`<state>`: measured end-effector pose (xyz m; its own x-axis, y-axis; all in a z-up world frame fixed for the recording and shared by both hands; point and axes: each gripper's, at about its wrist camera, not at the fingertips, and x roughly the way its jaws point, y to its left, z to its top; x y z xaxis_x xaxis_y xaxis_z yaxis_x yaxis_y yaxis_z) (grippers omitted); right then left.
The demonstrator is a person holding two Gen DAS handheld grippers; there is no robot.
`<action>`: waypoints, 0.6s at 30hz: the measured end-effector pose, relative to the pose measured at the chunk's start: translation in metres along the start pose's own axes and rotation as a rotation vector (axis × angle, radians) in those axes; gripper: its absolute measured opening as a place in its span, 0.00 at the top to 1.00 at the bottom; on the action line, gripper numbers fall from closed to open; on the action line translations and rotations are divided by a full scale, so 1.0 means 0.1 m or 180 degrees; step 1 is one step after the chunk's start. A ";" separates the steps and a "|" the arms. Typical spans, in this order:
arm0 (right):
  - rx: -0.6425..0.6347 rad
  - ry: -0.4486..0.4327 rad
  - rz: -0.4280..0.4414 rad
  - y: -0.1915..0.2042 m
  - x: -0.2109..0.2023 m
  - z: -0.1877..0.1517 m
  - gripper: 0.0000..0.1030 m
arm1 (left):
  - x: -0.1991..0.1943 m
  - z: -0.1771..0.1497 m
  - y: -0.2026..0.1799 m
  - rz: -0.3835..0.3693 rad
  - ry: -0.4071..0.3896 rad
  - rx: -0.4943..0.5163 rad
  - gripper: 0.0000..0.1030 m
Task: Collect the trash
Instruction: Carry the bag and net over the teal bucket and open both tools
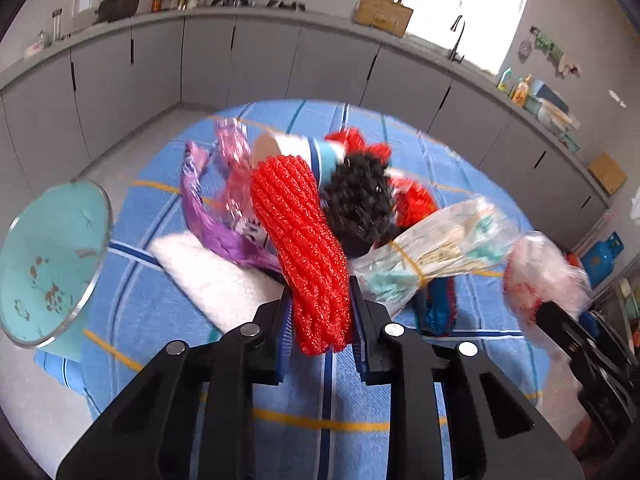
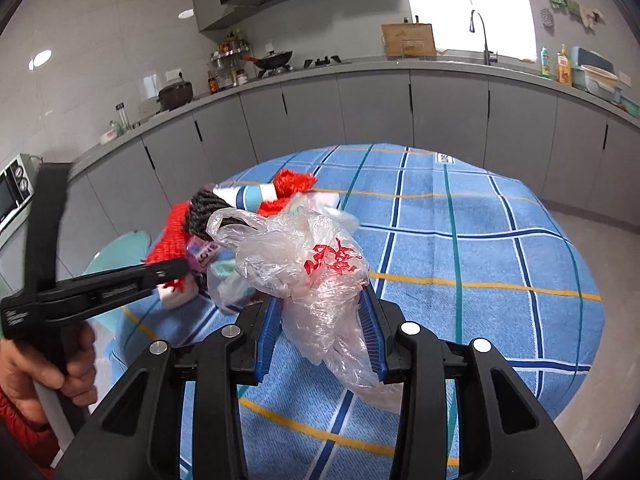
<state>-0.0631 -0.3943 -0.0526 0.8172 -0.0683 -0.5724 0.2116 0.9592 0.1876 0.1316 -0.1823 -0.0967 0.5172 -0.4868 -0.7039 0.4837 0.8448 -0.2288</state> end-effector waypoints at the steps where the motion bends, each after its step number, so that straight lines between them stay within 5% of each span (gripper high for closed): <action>1: 0.0015 -0.0037 -0.0011 0.00 -0.03 0.02 0.63 | -0.09 0.00 0.00 -0.0032 -0.0057 0.0024 0.76; 7: 0.0037 -0.0185 -0.0036 0.11 -0.13 0.10 0.63 | -0.54 -0.04 0.12 -0.0030 -0.0326 0.0060 0.76; 18: -0.0168 -0.0224 0.0347 0.82 0.00 0.34 0.62 | -1.08 -0.06 0.89 0.0599 -0.0612 -0.0270 0.76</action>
<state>-0.0271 -0.3249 -0.0102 0.8697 0.0197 -0.4932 0.0926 0.9750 0.2022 0.1148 -0.0528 -0.0448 0.7207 -0.3459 -0.6008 0.3097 0.9360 -0.1674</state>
